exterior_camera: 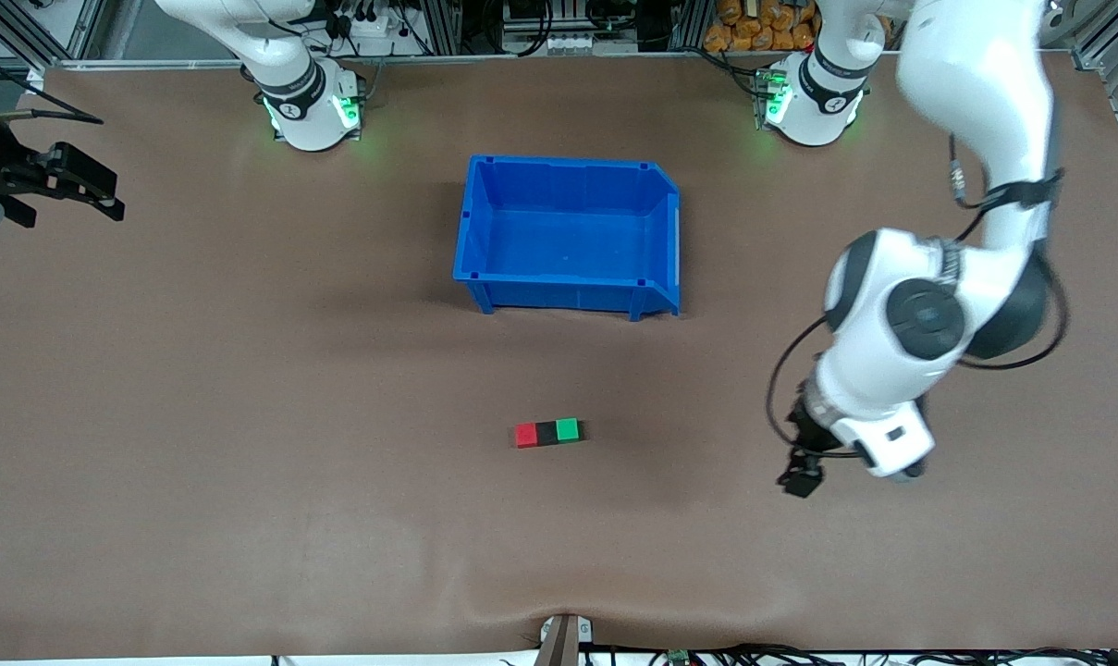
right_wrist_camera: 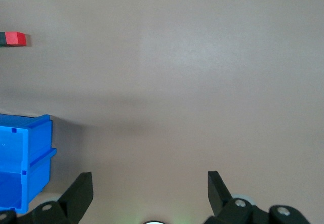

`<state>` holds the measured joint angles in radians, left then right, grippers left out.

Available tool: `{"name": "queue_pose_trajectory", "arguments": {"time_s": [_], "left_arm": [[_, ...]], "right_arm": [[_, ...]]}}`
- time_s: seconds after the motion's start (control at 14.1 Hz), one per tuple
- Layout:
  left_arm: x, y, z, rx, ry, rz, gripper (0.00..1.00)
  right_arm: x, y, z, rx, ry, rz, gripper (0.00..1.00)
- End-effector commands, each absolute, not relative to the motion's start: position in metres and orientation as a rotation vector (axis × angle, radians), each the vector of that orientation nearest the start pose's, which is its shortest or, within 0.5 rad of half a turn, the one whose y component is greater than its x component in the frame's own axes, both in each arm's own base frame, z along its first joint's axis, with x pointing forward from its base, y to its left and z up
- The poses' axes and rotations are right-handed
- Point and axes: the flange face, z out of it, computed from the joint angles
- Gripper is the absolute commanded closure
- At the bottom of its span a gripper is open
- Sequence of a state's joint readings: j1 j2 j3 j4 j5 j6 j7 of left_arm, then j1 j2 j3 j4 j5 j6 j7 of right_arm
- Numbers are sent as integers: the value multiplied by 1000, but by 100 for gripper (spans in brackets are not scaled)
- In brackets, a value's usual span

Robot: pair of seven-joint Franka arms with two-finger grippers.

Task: Attach green and red cubes to black cube

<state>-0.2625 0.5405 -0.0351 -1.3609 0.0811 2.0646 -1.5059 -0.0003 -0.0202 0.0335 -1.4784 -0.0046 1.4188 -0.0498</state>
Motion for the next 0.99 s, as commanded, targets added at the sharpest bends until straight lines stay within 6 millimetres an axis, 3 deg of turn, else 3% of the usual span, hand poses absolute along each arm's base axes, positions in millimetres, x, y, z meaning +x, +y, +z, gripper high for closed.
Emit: {"name": "queue_pose_trajectory", "arguments": {"time_s": [0.0,0.28,0.5,0.78,0.92], "left_arm": [[670,-165,454,-2791,-1591,-245,0],[648,-98,491,-2957,-1230,-220,0],[634,-67,510,-3070,-888,-113,0],[601,-61,536,-3143,-138,76,0],[586,-63,556,-3121,-19,90,0]], "right_arm": [[524,15,668,-3125,-144,50,0],[524,14,668,-3126,-142,48,0],[524,14,668,-3125,-144,50,0],[524,16,668,-3125,-147,50,0],[524,16,668,-3125,-147,50,0]]}}
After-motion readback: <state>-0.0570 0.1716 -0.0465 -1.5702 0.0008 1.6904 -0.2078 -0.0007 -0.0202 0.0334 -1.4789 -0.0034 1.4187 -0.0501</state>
